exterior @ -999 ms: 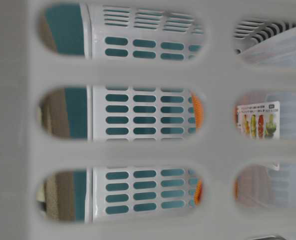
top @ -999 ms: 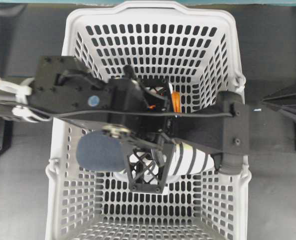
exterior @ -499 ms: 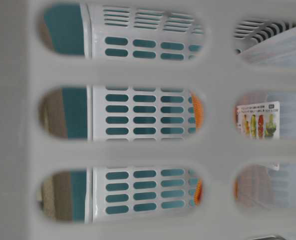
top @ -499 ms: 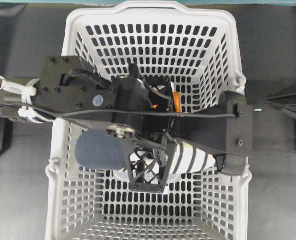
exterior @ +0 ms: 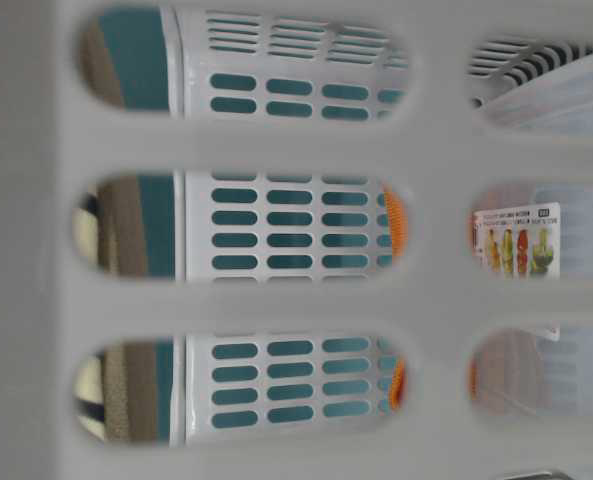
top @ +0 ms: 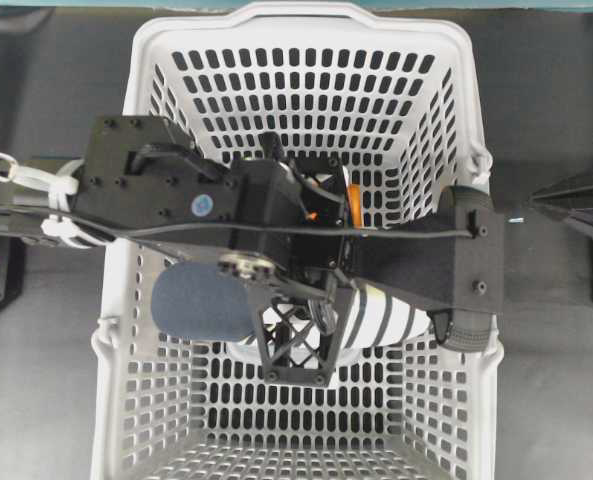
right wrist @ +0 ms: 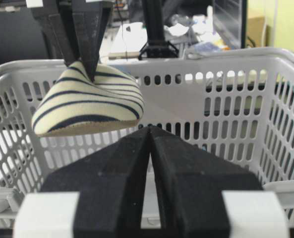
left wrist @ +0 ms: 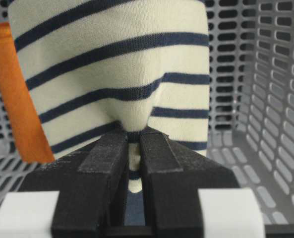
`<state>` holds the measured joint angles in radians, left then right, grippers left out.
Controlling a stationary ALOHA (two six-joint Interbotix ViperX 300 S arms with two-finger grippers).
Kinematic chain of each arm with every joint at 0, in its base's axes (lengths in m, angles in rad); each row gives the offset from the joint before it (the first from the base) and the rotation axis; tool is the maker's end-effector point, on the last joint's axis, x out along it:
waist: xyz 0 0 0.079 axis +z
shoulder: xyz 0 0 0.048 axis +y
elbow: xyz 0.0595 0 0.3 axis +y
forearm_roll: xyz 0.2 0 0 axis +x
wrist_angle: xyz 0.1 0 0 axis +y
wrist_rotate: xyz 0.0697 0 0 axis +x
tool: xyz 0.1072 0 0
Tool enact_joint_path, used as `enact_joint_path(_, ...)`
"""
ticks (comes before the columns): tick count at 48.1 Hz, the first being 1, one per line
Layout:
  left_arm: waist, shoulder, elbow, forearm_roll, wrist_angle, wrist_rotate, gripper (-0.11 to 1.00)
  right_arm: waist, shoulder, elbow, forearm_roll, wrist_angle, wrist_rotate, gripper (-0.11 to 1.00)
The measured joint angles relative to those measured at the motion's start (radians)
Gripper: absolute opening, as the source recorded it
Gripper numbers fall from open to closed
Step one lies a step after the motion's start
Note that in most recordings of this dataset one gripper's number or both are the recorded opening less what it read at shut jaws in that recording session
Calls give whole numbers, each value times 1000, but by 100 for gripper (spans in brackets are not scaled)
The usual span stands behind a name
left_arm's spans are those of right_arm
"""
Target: Pick up the slipper from the shopping basket with the left arm.
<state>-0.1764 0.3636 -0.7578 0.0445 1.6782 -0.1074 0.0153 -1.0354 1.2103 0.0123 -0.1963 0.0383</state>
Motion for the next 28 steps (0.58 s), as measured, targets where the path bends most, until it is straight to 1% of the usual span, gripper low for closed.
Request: enact_joint_path(28, 0, -2, 2, 0, 0, 0, 4, 0, -2, 8, 0, 0, -2, 0)
